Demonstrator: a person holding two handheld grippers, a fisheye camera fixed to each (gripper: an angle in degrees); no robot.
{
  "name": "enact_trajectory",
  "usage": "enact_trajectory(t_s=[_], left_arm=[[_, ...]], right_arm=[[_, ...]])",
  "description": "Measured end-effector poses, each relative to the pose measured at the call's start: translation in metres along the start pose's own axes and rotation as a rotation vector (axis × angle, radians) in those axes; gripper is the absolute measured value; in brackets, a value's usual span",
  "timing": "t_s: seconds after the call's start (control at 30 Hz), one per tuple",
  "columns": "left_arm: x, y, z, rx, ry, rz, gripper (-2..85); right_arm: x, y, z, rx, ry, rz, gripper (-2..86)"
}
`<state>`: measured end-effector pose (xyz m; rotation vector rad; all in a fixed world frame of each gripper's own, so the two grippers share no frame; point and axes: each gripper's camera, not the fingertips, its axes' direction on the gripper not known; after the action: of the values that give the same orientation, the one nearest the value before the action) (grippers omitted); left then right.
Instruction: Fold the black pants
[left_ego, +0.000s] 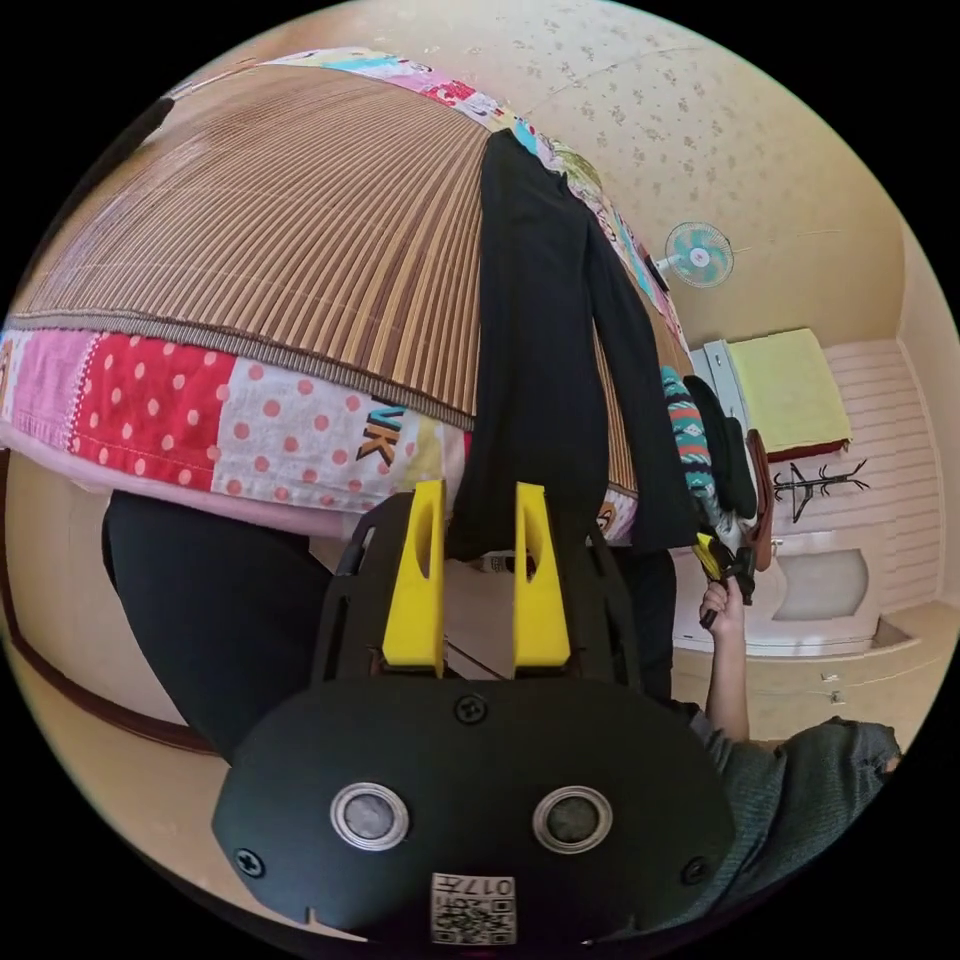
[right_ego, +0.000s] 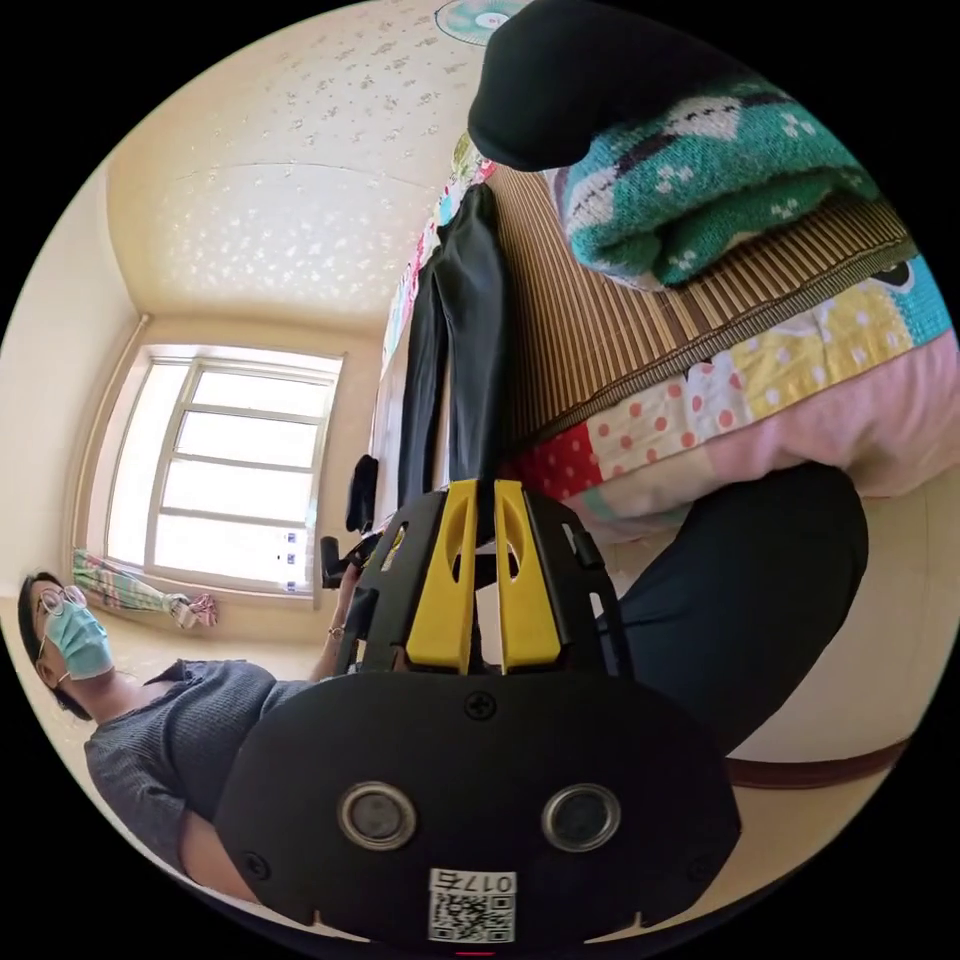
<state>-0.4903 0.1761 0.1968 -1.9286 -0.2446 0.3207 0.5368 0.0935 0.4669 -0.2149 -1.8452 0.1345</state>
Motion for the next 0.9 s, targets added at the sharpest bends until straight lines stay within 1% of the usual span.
enact_trajectory(t_s=[0.07, 0.13, 0.17, 0.23, 0.27, 0.3, 0.33, 0.4, 0.43, 0.5, 0.53, 0.57, 0.6, 0.67, 0.7, 0.8, 0.9], left_arm=[[-0.003, -0.006, 0.022, -0.075, 0.002, 0.033, 10.6], [-0.007, -0.008, 0.049, -0.17, -0.021, 0.035, 9.2], [-0.007, -0.007, 0.06, -0.206, -0.024, 0.046, 6.3], [-0.003, 0.002, 0.064, -0.24, 0.095, 0.083, 3.7], [0.001, 0.01, 0.066, -0.273, 0.205, 0.112, 3.0], [0.007, 0.021, 0.067, -0.297, 0.261, 0.147, 2.6], [0.009, 0.026, 0.068, -0.313, 0.263, 0.166, 2.8], [0.002, 0.046, 0.073, -0.368, 0.155, 0.19, 3.6], [-0.004, 0.05, 0.072, -0.363, 0.119, 0.178, 3.9], [-0.038, 0.066, 0.053, -0.258, 0.001, 0.082, 6.1], [-0.046, 0.069, 0.044, -0.222, -0.014, 0.055, 7.1], [-0.053, 0.074, 0.024, -0.154, -0.014, 0.026, 9.2], [-0.045, 0.076, 0.006, -0.109, 0.024, 0.059, 11.2], [-0.014, 0.076, -0.012, -0.081, 0.08, 0.164, 11.7], [0.012, 0.074, -0.015, -0.09, 0.126, 0.251, 11.9], [0.07, 0.055, -0.004, -0.152, 0.243, 0.411, 12.5], [0.096, 0.018, 0.004, -0.123, 0.339, 0.432, 13.6]], right_arm=[[0.001, 0.004, -0.001, -0.003, -0.028, -0.008, 2.7], [0.006, 0.013, -0.01, 0.041, -0.192, -0.055, 2.7], [0.008, 0.016, -0.013, 0.055, -0.245, -0.066, 2.7], [0.009, 0.032, -0.028, 0.112, -0.41, -0.142, 2.7], [0.007, 0.037, -0.032, 0.121, -0.433, -0.176, 2.7], [0.0, 0.048, -0.041, 0.126, -0.454, -0.251, 2.7], [-0.008, 0.059, -0.049, 0.125, -0.455, -0.322, 2.6], [-0.011, 0.073, -0.059, 0.106, -0.435, -0.372, 2.5], [-0.008, 0.079, -0.062, 0.084, -0.389, -0.351, 2.5], [-0.006, 0.087, -0.068, 0.075, -0.275, -0.311, 2.6], [-0.01, 0.093, -0.071, 0.088, -0.221, -0.305, 2.6], [-0.014, 0.095, -0.072, 0.09, -0.209, -0.314, 2.6], [-0.024, 0.098, -0.07, 0.084, -0.222, -0.351, 2.6], [-0.043, 0.099, -0.059, 0.065, -0.273, -0.426, 2.6], [-0.056, 0.097, -0.044, 0.034, -0.313, -0.471, 2.6], [-0.085, 0.087, 0.019, -0.119, -0.372, -0.558, 2.6], [-0.097, 0.079, 0.094, -0.259, -0.4, -0.569, 2.7]])
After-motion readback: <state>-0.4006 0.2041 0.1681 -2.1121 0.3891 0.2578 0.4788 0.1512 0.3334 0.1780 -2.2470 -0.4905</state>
